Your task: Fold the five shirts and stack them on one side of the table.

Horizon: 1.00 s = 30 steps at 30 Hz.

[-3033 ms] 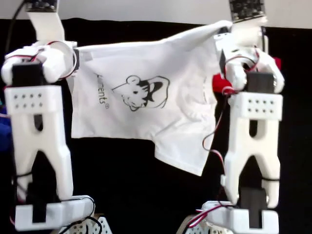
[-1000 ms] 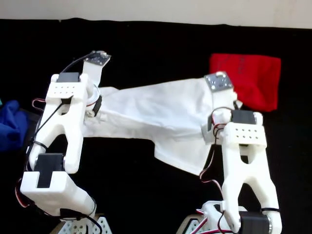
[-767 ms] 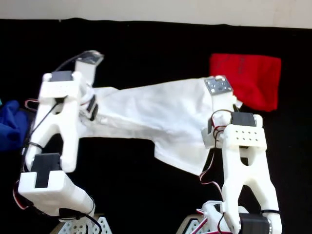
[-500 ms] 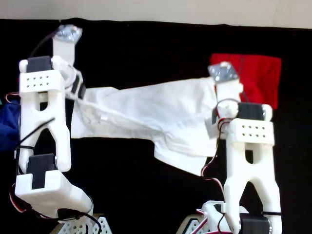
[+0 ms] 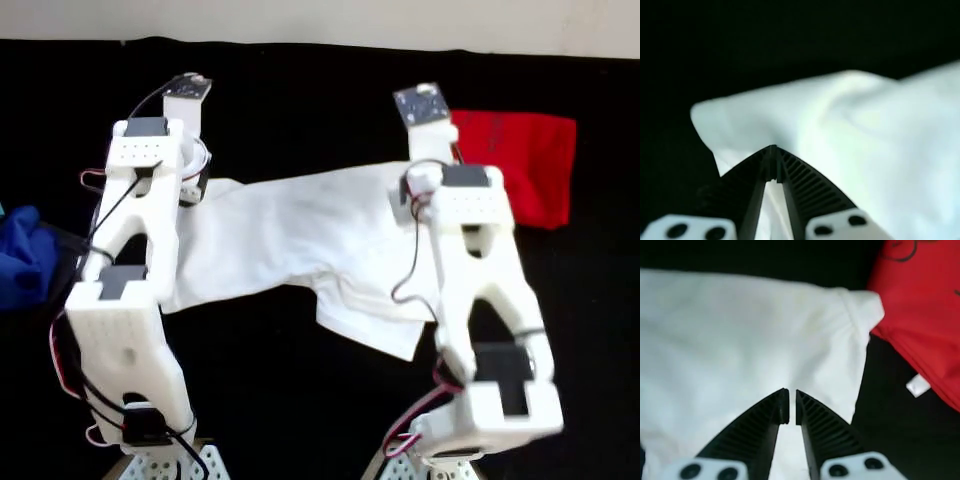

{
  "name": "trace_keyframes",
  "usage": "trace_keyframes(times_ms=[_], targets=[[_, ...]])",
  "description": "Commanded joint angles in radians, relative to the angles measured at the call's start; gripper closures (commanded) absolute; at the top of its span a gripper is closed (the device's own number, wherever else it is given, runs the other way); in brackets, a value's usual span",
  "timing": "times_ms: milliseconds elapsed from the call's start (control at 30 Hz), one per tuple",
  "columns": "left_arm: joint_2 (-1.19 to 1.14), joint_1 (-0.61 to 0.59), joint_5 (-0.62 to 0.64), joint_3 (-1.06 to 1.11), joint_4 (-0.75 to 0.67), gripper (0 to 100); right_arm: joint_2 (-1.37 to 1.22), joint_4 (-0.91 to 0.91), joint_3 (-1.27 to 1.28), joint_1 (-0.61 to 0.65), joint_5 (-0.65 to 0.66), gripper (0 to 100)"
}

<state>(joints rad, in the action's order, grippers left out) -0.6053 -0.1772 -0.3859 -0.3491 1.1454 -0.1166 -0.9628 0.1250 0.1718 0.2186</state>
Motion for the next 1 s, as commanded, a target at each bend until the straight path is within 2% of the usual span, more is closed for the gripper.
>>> trace_keyframes(times_ms=[0, 100, 200, 333, 467, 567, 700, 767, 900, 967], targets=[[-0.116, -0.031, 0.023, -0.197, -0.021, 99, -0.177, 0.044, -0.176, -0.005, -0.029, 96.9], [-0.236, -0.064, 0.029, -0.367, -0.02, 99, -0.341, 0.039, -0.291, -0.036, -0.029, 96.9], [-0.328, -0.108, 0.137, -0.536, -0.02, 99, -0.433, 0.039, -0.389, -0.09, -0.034, 96.9], [-0.415, -0.166, 0.265, -0.714, -0.008, 99, -0.467, -0.004, -0.455, -0.133, -0.034, 96.9], [-0.467, -0.186, 0.293, -0.835, 0.063, 99, -0.466, -0.116, -0.524, -0.137, -0.034, 96.9], [-0.473, -0.188, 0.293, -0.929, 0.169, 99, -0.464, -0.225, -0.608, -0.134, -0.034, 96.9], [-0.479, -0.166, 0.282, -1.096, 0.419, 99, -0.464, -0.358, -0.763, -0.119, -0.034, 96.9], [-0.483, -0.157, 0.23, -1.141, 0.516, 99, -0.464, -0.415, -0.857, -0.114, -0.034, 96.9], [-0.483, -0.143, 0.213, -1.129, 0.624, 98, -0.464, -0.507, -1.01, -0.088, -0.035, 96.9], [-0.475, -0.15, 0.215, -1.078, 0.628, 95, -0.464, -0.556, -1.076, -0.061, -0.035, 96.9]])
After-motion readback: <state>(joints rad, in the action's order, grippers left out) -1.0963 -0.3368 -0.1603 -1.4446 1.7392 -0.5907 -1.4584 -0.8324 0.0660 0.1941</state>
